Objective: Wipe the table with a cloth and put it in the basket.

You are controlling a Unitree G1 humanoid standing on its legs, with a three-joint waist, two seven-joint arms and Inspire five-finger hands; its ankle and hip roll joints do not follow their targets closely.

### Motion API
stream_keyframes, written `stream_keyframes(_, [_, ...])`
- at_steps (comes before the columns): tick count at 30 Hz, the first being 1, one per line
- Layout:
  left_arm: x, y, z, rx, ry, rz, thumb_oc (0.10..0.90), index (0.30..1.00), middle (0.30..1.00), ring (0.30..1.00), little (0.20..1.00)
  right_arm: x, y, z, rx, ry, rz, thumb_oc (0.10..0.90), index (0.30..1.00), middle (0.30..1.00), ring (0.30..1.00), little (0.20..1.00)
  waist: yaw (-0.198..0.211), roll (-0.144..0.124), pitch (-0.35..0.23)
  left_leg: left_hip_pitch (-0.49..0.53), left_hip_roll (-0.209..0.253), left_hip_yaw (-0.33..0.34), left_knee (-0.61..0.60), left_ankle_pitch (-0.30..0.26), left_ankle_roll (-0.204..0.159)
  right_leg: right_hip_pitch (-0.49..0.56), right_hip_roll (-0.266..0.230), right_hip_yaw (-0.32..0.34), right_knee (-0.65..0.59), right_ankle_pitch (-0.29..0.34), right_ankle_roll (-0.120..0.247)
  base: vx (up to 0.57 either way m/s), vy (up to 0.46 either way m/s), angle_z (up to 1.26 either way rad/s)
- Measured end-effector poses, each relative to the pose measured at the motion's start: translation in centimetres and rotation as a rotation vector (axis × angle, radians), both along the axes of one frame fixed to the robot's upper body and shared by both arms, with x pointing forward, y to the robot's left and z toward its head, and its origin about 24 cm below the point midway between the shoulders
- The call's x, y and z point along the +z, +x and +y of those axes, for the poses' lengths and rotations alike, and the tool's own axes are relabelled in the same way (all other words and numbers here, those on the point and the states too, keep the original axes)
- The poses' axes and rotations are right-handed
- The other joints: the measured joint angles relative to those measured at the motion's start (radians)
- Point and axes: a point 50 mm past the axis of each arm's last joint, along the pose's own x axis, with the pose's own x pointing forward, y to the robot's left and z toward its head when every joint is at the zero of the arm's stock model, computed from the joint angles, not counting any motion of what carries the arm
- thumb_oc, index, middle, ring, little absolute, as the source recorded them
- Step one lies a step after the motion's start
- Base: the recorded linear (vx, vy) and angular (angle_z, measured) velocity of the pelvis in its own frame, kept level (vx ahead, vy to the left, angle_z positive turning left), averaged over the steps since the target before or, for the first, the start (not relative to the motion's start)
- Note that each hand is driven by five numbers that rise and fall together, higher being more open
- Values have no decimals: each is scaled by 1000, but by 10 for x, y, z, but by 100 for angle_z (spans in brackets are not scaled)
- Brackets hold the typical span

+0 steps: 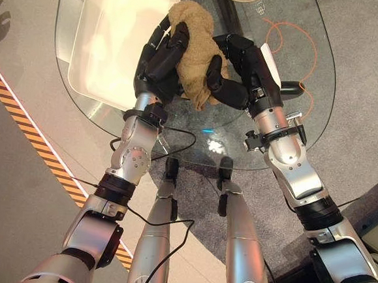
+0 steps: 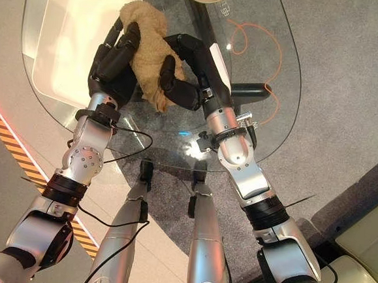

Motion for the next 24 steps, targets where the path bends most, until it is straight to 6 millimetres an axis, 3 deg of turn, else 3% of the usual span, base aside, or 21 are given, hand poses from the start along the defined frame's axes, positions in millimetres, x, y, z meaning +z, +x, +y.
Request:
stream_keyframes(14, [2, -1, 5, 71, -25, -6, 100, 300, 300, 300, 200, 21, -2, 4, 10, 47, -89, 800, 900, 900, 900, 900, 0, -1, 0, 0, 0, 0, -2, 0, 0, -1, 0, 0, -1, 0, 1, 0, 0, 0])
stream_keyframes(24, [2, -2, 3, 102, -32, -14, 100, 300, 300, 300, 200, 24, -4, 9, 27, 71, -103, 800, 900, 900, 900, 900, 0, -13, 0, 0, 0, 0, -3, 0, 0, -1, 0, 0, -1, 0, 1, 0, 0, 0])
